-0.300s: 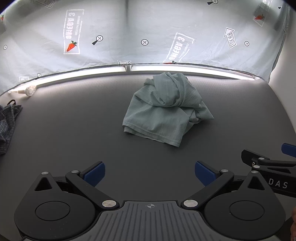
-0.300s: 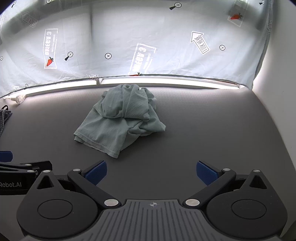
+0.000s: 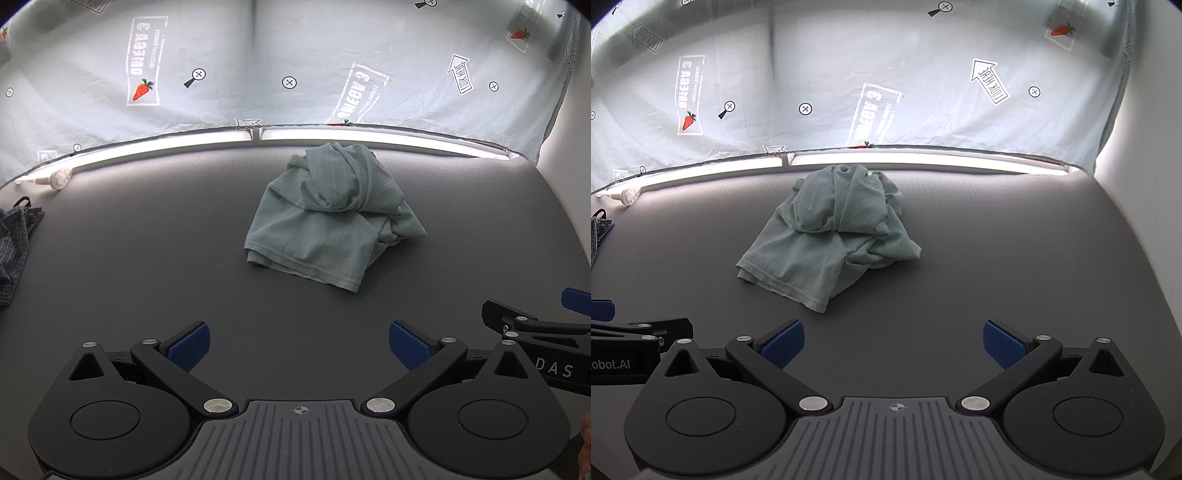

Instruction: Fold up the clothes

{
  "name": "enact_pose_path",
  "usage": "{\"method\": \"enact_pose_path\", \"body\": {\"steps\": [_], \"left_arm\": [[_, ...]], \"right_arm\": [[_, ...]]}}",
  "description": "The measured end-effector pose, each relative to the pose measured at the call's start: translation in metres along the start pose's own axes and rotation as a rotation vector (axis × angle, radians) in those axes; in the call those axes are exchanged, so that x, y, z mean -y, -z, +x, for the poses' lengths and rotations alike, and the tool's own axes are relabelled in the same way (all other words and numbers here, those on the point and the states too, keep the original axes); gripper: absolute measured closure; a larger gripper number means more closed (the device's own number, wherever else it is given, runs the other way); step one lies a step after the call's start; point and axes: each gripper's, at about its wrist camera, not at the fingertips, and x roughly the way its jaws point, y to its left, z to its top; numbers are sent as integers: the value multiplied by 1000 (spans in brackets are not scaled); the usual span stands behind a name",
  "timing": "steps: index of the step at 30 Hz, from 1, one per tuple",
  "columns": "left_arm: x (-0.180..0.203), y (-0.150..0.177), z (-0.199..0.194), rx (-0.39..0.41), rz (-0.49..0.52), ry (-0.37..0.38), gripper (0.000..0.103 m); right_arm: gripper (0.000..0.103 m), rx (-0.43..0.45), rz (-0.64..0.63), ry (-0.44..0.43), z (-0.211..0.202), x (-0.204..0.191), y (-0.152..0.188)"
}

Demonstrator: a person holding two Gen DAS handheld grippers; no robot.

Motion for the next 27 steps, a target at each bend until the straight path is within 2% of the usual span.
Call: {"method": "enact_pose_path", "body": {"steps": [27], "left_arm": [[-3, -7, 7, -18, 1, 15, 0]], "right_arm": [[0, -11, 5, 0, 9, -3, -7]]}}
